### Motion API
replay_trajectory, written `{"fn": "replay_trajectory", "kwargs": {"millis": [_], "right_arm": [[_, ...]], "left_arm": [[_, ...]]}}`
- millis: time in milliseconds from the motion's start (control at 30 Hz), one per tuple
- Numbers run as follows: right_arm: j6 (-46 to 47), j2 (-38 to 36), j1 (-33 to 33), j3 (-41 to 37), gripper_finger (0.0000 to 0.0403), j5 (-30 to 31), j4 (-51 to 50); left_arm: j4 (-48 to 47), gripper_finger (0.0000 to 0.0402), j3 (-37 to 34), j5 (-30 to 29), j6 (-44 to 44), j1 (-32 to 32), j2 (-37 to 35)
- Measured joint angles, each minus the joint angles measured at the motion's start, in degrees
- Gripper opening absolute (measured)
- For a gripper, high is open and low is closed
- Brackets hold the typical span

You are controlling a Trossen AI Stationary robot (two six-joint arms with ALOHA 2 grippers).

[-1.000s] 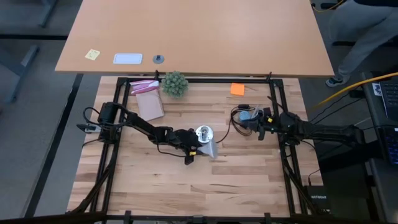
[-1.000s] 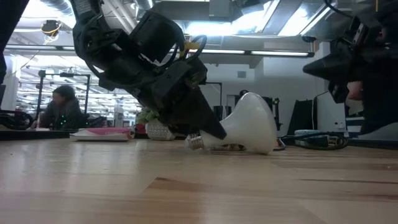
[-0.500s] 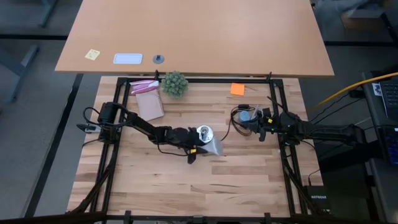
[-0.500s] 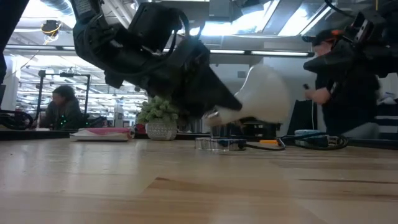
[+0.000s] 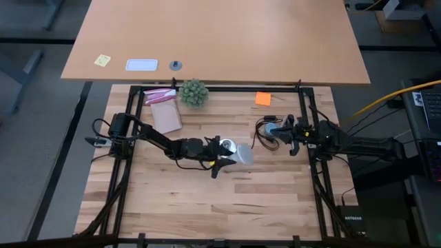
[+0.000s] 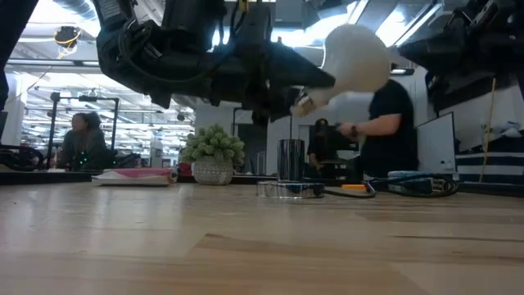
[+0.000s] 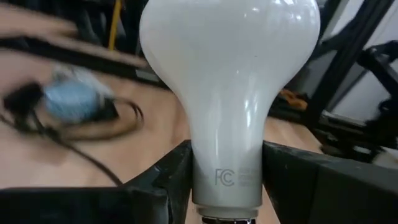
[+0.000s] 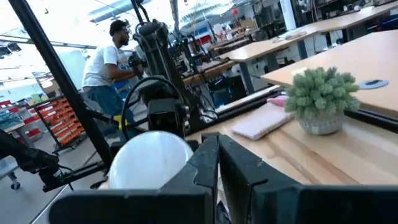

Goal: Screw lightbulb
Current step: Insert the lightbulb into the lamp

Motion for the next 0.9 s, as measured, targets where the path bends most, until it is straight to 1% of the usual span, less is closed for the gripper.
{"fn": "replay_trajectory", "kwargs": {"millis": [200, 367, 567, 800, 900], "right_arm": [[0.0, 2.7, 0.0, 0.3, 0.0021, 0.0, -0.4], [1.5, 9.9, 0.0, 0.4, 0.0021, 0.0, 0.9], [2.0, 22.3, 0.0, 0.4, 0.0021, -0.1, 11.2], [2.4, 36.1, 0.0, 0.4, 0.0021, -0.6, 27.4], [4.5, 41.1, 0.0, 0.8, 0.0021, -1.0, 33.2]], "left_arm": [[5.1, 0.0154, 0.0, -2.0, 1.5, 1.9, 0.0], [5.4, 0.0154, 0.4, -2.0, 0.6, 3.9, 0.0], [5.1, 0.0155, 1.4, -2.0, 1.0, 4.7, 0.0], [4.7, 0.0155, 1.7, -2.0, 1.0, 4.7, 0.0], [2.7, 0.0155, 1.7, -1.9, 1.0, 4.7, 0.0]]}}
